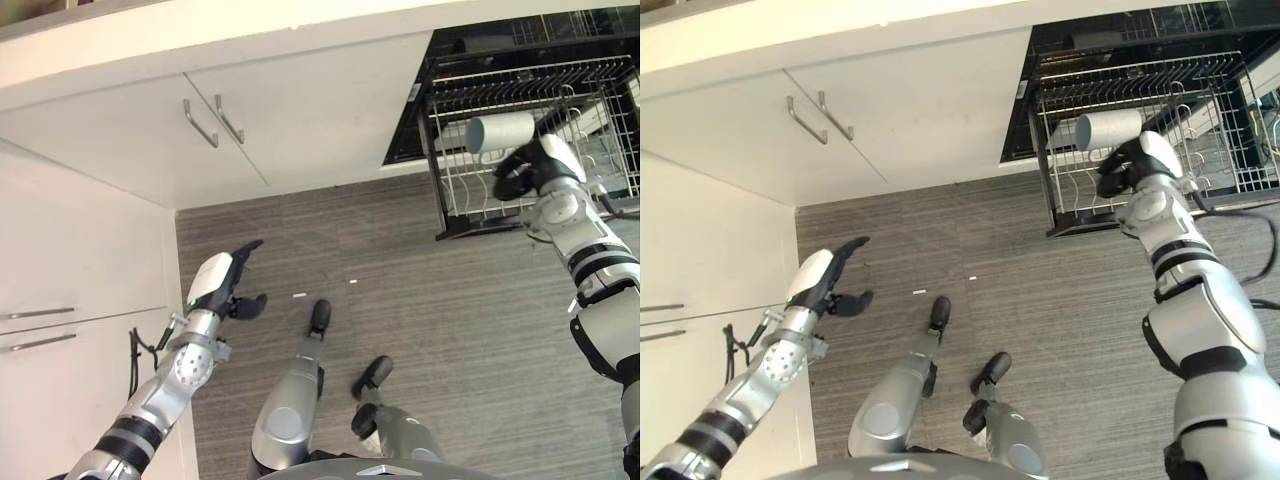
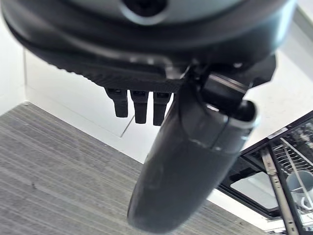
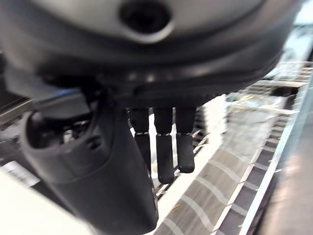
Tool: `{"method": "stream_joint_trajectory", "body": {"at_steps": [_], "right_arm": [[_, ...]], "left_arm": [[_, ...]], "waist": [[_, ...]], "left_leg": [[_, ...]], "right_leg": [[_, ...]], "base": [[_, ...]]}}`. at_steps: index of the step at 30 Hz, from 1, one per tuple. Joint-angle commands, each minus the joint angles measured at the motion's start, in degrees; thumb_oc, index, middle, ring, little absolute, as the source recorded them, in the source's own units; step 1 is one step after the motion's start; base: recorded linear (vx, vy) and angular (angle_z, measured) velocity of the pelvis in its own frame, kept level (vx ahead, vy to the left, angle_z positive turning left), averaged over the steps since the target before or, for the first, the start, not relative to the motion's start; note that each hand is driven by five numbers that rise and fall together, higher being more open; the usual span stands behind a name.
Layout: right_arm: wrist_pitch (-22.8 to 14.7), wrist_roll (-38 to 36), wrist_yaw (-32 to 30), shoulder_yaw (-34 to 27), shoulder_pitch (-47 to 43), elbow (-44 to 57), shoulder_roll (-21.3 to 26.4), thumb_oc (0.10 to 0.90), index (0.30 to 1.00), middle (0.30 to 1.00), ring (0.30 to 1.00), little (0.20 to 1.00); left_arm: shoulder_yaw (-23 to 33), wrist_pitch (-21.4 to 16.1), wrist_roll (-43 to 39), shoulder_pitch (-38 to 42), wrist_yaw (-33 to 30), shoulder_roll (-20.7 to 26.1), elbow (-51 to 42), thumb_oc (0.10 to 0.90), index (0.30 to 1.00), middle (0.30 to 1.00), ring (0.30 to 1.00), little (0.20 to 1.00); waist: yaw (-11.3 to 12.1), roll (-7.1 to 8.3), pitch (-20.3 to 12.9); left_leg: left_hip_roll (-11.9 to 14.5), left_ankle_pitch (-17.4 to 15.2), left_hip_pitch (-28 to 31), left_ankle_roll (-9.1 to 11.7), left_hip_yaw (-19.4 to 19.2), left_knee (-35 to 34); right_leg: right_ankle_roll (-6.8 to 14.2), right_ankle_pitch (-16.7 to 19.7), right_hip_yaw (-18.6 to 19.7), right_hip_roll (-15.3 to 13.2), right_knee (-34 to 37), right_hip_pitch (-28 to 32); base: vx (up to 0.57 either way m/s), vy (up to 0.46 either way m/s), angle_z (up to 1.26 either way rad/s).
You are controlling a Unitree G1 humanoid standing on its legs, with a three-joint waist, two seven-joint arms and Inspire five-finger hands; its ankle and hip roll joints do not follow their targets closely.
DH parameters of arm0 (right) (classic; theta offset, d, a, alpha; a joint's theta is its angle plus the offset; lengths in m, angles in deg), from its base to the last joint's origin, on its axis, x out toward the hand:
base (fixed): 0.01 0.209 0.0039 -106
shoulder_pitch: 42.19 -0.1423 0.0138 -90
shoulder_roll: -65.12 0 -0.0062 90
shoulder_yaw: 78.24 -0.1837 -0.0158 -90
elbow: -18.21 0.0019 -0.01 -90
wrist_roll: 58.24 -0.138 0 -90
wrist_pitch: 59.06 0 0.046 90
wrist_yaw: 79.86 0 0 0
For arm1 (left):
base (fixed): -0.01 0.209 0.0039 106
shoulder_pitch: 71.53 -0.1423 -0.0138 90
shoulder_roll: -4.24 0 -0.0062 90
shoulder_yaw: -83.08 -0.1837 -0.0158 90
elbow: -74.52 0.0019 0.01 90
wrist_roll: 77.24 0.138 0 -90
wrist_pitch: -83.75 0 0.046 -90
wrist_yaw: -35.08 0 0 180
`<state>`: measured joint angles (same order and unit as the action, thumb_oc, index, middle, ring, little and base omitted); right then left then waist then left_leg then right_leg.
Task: Place the dishes in the dishwasher.
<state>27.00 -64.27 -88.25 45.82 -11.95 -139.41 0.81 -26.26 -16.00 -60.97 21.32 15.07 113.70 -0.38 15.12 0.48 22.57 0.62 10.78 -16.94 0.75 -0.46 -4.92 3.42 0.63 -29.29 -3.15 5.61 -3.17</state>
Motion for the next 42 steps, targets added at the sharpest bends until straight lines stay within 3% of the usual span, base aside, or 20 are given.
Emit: {"method": "stream_joint_trajectory", "body": {"at_steps": [1, 5, 11, 12, 13, 17, 18, 23, 28, 30, 31, 32, 33, 34, 36, 37, 38, 40, 41, 42], "right_arm": [[-1.6, 0.7, -2.6, -3.1, -2.5, -0.4, 2.3, 0.800, 0.900, 0.900, 0.900, 0.900], [-1.8, -0.3, -3.8, -5.1, -1.1, 0.7, 2.0, 0.800, 0.900, 0.900, 0.900, 0.900], [-5.1, -7.6, -10.6, -17.3, 10.8, 19.0, -0.2, 0.800, 0.900, 0.900, 0.900, 0.900], [-6.3, -8.2, -11.2, -19.8, 14.7, 23.1, -1.4, 0.800, 0.900, 0.900, 0.900, 0.900], [-8.8, -9.6, -12.3, -28.7, 27.8, 37.8, -5.7, 0.800, 0.900, 0.900, 0.900, 0.900], [-11.0, -12.0, -12.1, -34.6, 36.4, 46.8, -9.7, 0.800, 0.900, 0.900, 0.900, 0.900], [-13.4, -16.1, -10.3, -38.2, 41.7, 53.3, -14.2, 0.800, 0.900, 0.900, 0.900, 0.900], [-14.5, -17.9, -4.5, -39.0, 49.6, 64.8, -17.3, 0.800, 0.900, 0.900, 0.900, 0.900], [-16.2, -22.6, 1.2, -36.8, 53.5, 72.9, -19.0, 0.800, 0.900, 0.900, 0.900, 0.900], [-16.2, -22.6, 1.2, -36.8, 53.4, 72.9, -19.0, 0.800, 0.900, 0.900, 0.900, 0.900], [-15.5, -24.4, 4.4, -33.0, 51.1, 75.8, -17.2, 0.800, 0.900, 0.900, 0.900, 0.900], [-15.5, -24.4, 4.4, -33.0, 51.1, 75.8, -17.2, 0.800, 0.900, 0.900, 0.900, 0.900], [-15.3, -24.4, 4.7, -31.7, 49.5, 76.6, -16.3, 0.800, 0.900, 0.900, 0.900, 0.900], [-15.9, -24.7, 5.0, -30.3, 46.3, 79.8, -14.2, 0.800, 0.900, 0.900, 0.900, 0.900], [-15.8, -24.7, 4.9, -30.4, 46.3, 79.8, -14.2, 0.800, 0.900, 0.900, 0.900, 0.900], [-15.9, -24.6, 4.6, -30.9, 46.0, 80.8, -13.7, 0.800, 0.900, 0.900, 0.900, 0.900], [-16.2, -24.4, 4.3, -32.1, 45.7, 82.3, -13.3, 0.800, 0.900, 0.900, 0.900, 0.900], [-16.7, -23.2, 4.1, -32.5, 46.2, 83.4, -13.2, 0.800, 0.900, 0.900, 0.900, 0.900], [-16.6, -22.8, 3.9, -32.6, 46.0, 83.4, -13.2, 0.800, 0.900, 0.900, 0.900, 0.900], [-16.6, -22.4, 3.7, -32.5, 45.6, 83.1, -13.3, 0.800, 0.900, 0.900, 0.900, 0.900]], "left_arm": [[0.6, -3.2, -0.4, -2.3, -1.1, 1.7, -3.2, 0.800, 0.900, 0.900, 0.900, 0.900], [1.0, -2.8, -0.4, -1.8, -0.3, 2.0, -3.2, 0.800, 0.900, 0.900, 0.900, 0.900], [2.6, -0.8, -1.3, -3.1, 0.0, -0.4, -0.9, 0.800, 0.900, 0.900, 0.900, 0.900], [3.2, -0.4, -1.8, -3.7, 0.1, -1.9, 0.4, 0.800, 0.900, 0.900, 0.900, 0.900], [5.6, 1.1, -4.5, -6.3, 0.5, -6.8, 6.1, 0.800, 0.900, 0.900, 0.900, 0.900], [7.3, 2.6, -7.2, -7.0, 0.4, -10.2, 12.8, 0.800, 0.900, 0.900, 0.900, 0.900], [9.1, 4.2, -8.4, -7.6, 0.4, -12.8, 19.2, 0.800, 0.900, 0.900, 0.900, 0.900], [9.7, 6.8, -5.2, -7.2, 2.0, -15.9, 31.3, 0.800, 0.900, 0.900, 0.900, 0.900], [16.4, 9.1, -11.9, -6.6, 2.0, -22.2, 52.4, 0.800, 0.900, 0.900, 0.900, 0.900], [16.4, 9.0, -11.9, -6.5, 2.0, -22.3, 52.5, 0.800, 0.900, 0.900, 0.900, 0.900], [20.0, 9.5, -16.1, -6.9, 2.1, -23.6, 56.7, 0.800, 0.900, 0.900, 0.900, 0.900], [20.0, 9.5, -16.1, -6.9, 2.1, -23.6, 56.7, 0.800, 0.900, 0.900, 0.900, 0.900], [20.6, 9.7, -16.5, -6.9, 2.0, -23.5, 57.3, 0.800, 0.900, 0.900, 0.900, 0.900], [21.1, 9.3, -18.5, -6.9, 1.8, -24.1, 57.5, 0.800, 0.900, 0.900, 0.900, 0.900], [21.1, 9.3, -18.5, -6.8, 1.8, -24.1, 57.5, 0.800, 0.900, 0.900, 0.900, 0.900], [21.3, 9.3, -18.8, -6.5, 1.7, -24.1, 57.6, 0.800, 0.900, 0.900, 0.900, 0.900], [21.3, 9.6, -18.3, -6.3, 1.3, -24.5, 58.1, 0.800, 0.900, 0.900, 0.900, 0.900], [20.7, 10.3, -16.3, -7.1, 1.3, -25.1, 58.8, 0.800, 0.900, 0.900, 0.900, 0.900], [20.6, 10.4, -15.6, -7.3, 1.2, -25.2, 58.9, 0.800, 0.900, 0.900, 0.900, 0.900], [20.5, 10.4, -15.2, -7.6, 1.0, -25.3, 58.8, 0.800, 0.900, 0.900, 0.900, 0.900]], "waist": [[0.6, 2.59, -4.0], [0.5, 3.33, -4.0], [-1.8, 4.75, -5.3], [-2.6, 4.77, -5.6], [-4.2, 4.94, -7.1], [-5.2, 4.70, -8.5], [-6.3, 4.11, -9.6], [-8.7, 2.40, -11.8], [-10.2, 0.26, -13.9], [-10.3, 0.24, -14.1], [-9.7, -0.61, -14.2], [-9.7, -0.61, -14.2], [-9.5, -0.50, -13.4], [-8.2, -0.30, -10.7], [-8.3, -0.27, -10.9], [-8.0, -0.44, -10.2], [-7.4, -1.06, -10.5], [-7.2, -1.04, -11.1], [-7.3, -1.04, -11.6], [-6.8, -0.96, -12.1]], "left_leg": [[4.4, -4.0, 3.4, 7.6, -3.2, -0.1], [4.7, -4.0, 4.2, 7.7, -3.2, -0.1], [5.3, -4.7, 7.0, 7.3, -4.3, -0.1], [5.4, -4.9, 7.7, 7.1, -4.6, -0.1], [5.7, -5.4, 10.3, 6.6, -5.4, -0.1], [5.8, -5.8, 12.3, 6.3, -6.0, -0.1], [5.9, -5.8, 13.6, 6.1, -6.6, -0.1], [6.0, -6.1, 16.4, 6.2, -7.9, -0.1], [6.7, -5.6, 18.5, 6.8, -9.2, -0.1], [6.7, -5.4, 18.1, 6.7, -9.1, -0.1], [7.1, -5.2, 19.1, 6.9, -9.9, 1.1], [7.1, -5.2, 19.1, 6.9, -9.9, 1.1], [7.2, -6.6, 17.6, 7.0, -9.7, 6.3], [7.6, -6.4, 10.9, 8.4, -9.9, 18.5], [7.4, -6.1, 10.5, 8.3, -9.7, 18.5], [8.3, -4.8, 8.7, 8.8, -11.2, 19.4], [10.4, -2.9, 5.0, 8.9, -16.2, 14.8], [12.1, 1.1, 3.1, 9.1, -22.0, 6.8], [12.6, 1.9, 2.6, 8.7, -24.4, 4.0], [12.7, 2.6, 1.9, 8.6, -24.3, 3.4]], "right_leg": [[5.5, -0.3, 0.5, -6.3, -1.1, -0.7], [5.4, -0.2, 0.6, -6.2, -1.1, -0.1], [5.3, -0.1, 1.6, -5.6, -1.2, 1.6], [5.3, -0.1, 1.9, -5.5, -1.2, 2.1], [5.2, -0.4, 2.4, -5.5, -1.3, 4.1], [5.1, -0.8, 2.7, -5.4, -1.3, 5.7], [4.9, -1.0, 2.6, -5.4, -1.3, 6.8], [4.5, -1.9, 2.6, -5.2, -1.5, 9.0], [3.6, -3.0, 4.0, -4.2, -1.3, 10.1], [3.6, -2.7, 3.9, -4.3, -1.2, 9.7], [3.1, -3.1, 4.6, -4.0, -1.3, 10.2], [3.1, -3.1, 4.6, -4.0, -1.3, 10.2], [2.6, -3.4, 4.8, -4.2, -1.6, 10.1], [1.6, -4.8, 4.6, -4.6, -1.3, 11.7], [1.6, -4.6, 4.4, -4.7, -1.3, 11.4], [1.6, -5.3, 3.7, -4.5, -0.9, 12.6], [2.3, -7.4, 2.7, -3.9, -0.6, 14.7], [3.0, -8.5, 2.0, -3.4, -0.6, 16.3], [3.4, -8.6, 1.6, -3.3, -0.6, 16.7], [3.7, -8.8, 1.4, -3.3, -0.6, 17.3]], "base": [[-0.02, -0.002, 0.06], [-0.03, -0.003, 0.05], [0.00, 0.004, -0.02], [0.02, 0.026, -0.17], [0.02, 0.026, -0.19], [0.02, 0.024, -0.22], [0.02, 0.036, -0.21], [0.01, 0.033, -0.23], [0.00, -0.014, -0.11], [0.01, -0.029, -0.02], [0.04, -0.042, 0.02], [0.01, -0.084, 0.06], [-0.07, -0.152, -0.05], [-0.07, -0.152, -0.05], [-0.02, -0.066, 0.20], [0.18, -0.030, 0.50], [0.28, 0.002, 0.67], [0.32, 0.076, 0.99], [0.27, 0.082, 0.84], [0.25, 0.095, 0.21]]}}
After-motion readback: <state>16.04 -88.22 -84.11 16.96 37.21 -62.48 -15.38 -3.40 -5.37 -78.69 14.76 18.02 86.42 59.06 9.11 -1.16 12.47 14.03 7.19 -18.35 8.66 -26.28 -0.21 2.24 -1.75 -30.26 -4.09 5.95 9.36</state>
